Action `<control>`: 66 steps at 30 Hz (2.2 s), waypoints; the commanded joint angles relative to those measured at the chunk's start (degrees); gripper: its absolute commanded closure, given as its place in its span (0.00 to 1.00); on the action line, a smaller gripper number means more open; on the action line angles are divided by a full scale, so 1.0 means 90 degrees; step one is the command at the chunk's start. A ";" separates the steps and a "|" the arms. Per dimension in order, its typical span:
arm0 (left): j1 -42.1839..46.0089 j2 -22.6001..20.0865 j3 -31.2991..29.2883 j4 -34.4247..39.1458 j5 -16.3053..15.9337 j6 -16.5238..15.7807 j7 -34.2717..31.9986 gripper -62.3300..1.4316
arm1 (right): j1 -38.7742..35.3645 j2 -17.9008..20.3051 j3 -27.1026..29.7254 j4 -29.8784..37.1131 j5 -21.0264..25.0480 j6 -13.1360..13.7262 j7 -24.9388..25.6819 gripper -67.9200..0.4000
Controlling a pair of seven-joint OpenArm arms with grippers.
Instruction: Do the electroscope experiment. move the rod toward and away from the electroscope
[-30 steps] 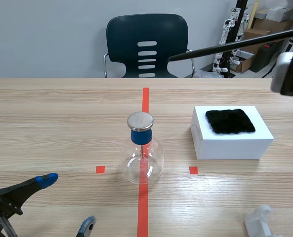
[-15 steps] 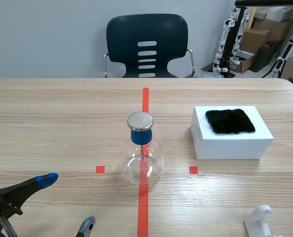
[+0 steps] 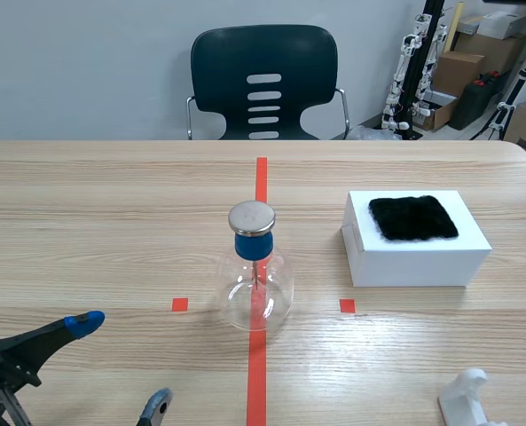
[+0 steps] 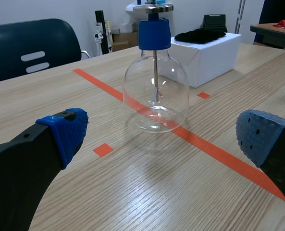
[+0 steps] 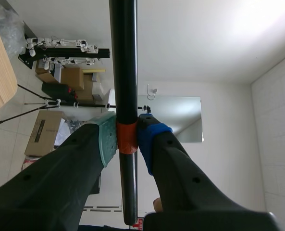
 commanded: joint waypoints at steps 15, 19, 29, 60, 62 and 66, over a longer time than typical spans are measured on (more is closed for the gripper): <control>-0.0002 0.0000 -0.0012 0.0056 -0.0036 -0.0015 -0.0085 0.00 | 0.0109 0.0070 0.0068 0.0046 0.0085 -0.0090 0.0022 0.97; -0.0002 0.0000 -0.0012 0.0056 -0.0036 -0.0015 -0.0085 0.00 | 0.0109 0.0070 0.0068 0.0046 0.0078 -0.0090 0.0019 0.97; -0.0002 0.0000 -0.0012 0.0056 -0.0036 -0.0015 -0.0085 0.00 | 0.0112 0.0070 0.0061 0.0143 0.0034 0.0005 -0.0002 0.97; -0.0002 0.0000 -0.0012 0.0056 -0.0036 -0.0015 -0.0085 0.00 | 0.0221 0.0070 -0.1015 0.0367 -0.0316 -0.0078 -0.0364 0.97; -0.0002 0.0000 -0.0012 0.0056 -0.0036 -0.0015 -0.0085 0.00 | 0.0221 0.0070 -0.1095 0.0367 -0.0389 -0.0075 -0.0389 0.97; -0.0002 0.0000 -0.0012 0.0056 -0.0036 -0.0015 -0.0085 0.00 | 0.0219 0.0070 -0.1132 0.0367 -0.0393 -0.0075 -0.0384 0.97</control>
